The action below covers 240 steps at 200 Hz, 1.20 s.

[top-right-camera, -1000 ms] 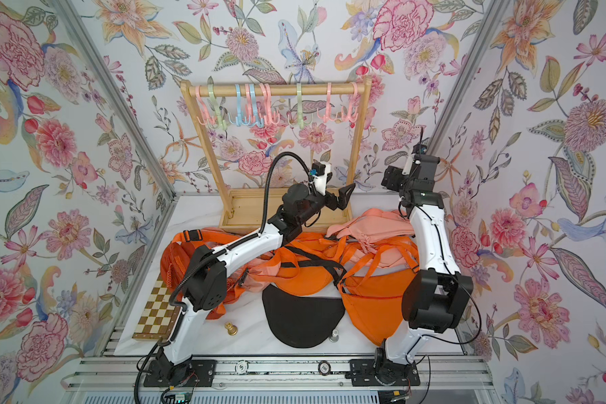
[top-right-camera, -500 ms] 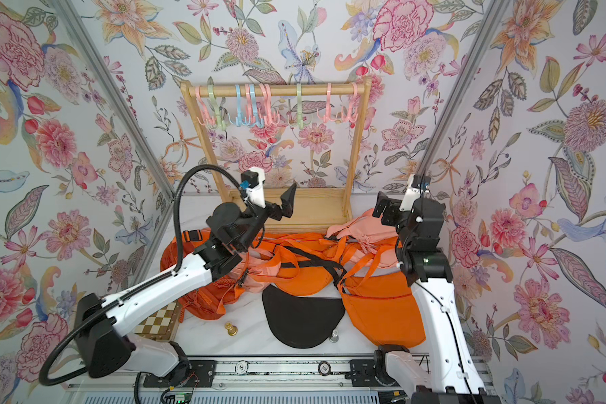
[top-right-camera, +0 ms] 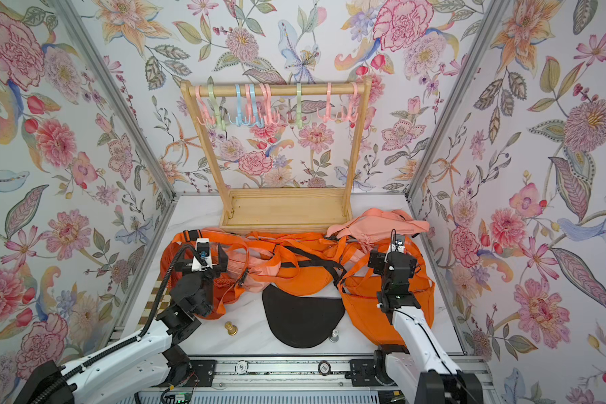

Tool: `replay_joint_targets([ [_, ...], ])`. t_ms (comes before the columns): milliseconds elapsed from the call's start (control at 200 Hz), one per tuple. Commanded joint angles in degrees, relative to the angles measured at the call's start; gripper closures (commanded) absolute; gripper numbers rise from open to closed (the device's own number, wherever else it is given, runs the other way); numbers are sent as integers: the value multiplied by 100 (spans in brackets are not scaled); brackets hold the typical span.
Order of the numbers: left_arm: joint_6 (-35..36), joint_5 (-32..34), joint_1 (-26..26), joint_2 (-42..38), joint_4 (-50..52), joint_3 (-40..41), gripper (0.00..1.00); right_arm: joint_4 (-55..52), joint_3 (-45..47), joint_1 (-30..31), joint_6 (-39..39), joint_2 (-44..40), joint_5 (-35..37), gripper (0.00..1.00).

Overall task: Take the bag off the hook
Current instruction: Reset both arms

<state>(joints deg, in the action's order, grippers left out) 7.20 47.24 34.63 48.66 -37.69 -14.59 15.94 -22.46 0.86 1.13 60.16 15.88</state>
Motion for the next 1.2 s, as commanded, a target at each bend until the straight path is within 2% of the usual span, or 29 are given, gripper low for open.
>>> replay_joint_targets([
  [0, -393, -124, -937, -480, -359, 616, 0, 1061, 170, -126, -126, 674, -73, 1],
  [90, -487, -785, -1608, -493, -197, 772, 0, 1986, 463, -356, 195, 1115, -242, 1],
  [130, -459, -968, -1767, -360, -334, 825, 0, 1755, 321, -372, 193, 1179, -270, 1],
  [180, -467, -1108, -1942, -94, -666, 878, 0, 2160, 359, -373, 100, 1328, -279, 1],
  [315, -559, -1661, -2522, 1140, -1412, 744, 0, 2495, 209, -434, 22, 1667, -402, 1],
  [395, -489, -1944, -2685, 1914, -2115, 696, 0, 2733, 125, -446, -14, 1879, -565, 1],
  [455, -389, -2120, -2738, 2318, -2596, 635, 0, 2415, -135, -467, -52, 2054, -771, 1],
  [545, -289, -2858, -2977, 2825, -3457, 623, 0, 2294, -245, -409, -283, 2164, -1223, 1],
  [586, -379, -2841, -3026, 2840, -2897, 367, 0, 2542, -64, -339, -332, 2046, -1255, 1],
  [636, -433, -3361, -3234, 2862, -2714, 193, 0, 3162, 347, -344, -69, 1785, -1207, 1],
  [676, -488, -3527, -3308, 2856, -2582, 143, 0, 3868, 753, -384, 362, 1703, -1167, 1],
  [741, -427, -4181, -3436, 2850, -2412, 84, 0, 4228, 964, -251, 257, 1676, -1043, 1],
  [826, -397, -4478, -3445, 2879, -2332, 28, 0, 4849, 955, -240, 187, 2233, -1036, 1],
  [866, -451, -4398, -3458, 2883, -2310, 18, 0, 5108, 914, -166, 60, 2650, -1132, 1],
  [901, -509, -4437, -3508, 2891, -2326, 9, 0, 5716, 893, -56, -118, 3025, -1143, 1],
  [961, -546, -4735, -3656, 2861, -2330, 32, 0, 5074, 890, 98, -335, 2707, -1246, 1],
  [1036, -603, -4689, -3704, 2752, -2566, 209, 0, 5888, 1074, 91, -347, 2967, -1250, 1],
  [1116, -653, -4697, -3756, 2655, -2718, 347, 0, 5317, 950, 98, -349, 2778, -1236, 1],
  [1196, -603, -4890, -3780, 2735, -2627, 247, 0, 5506, 947, 125, -409, 2882, -1305, 1],
])
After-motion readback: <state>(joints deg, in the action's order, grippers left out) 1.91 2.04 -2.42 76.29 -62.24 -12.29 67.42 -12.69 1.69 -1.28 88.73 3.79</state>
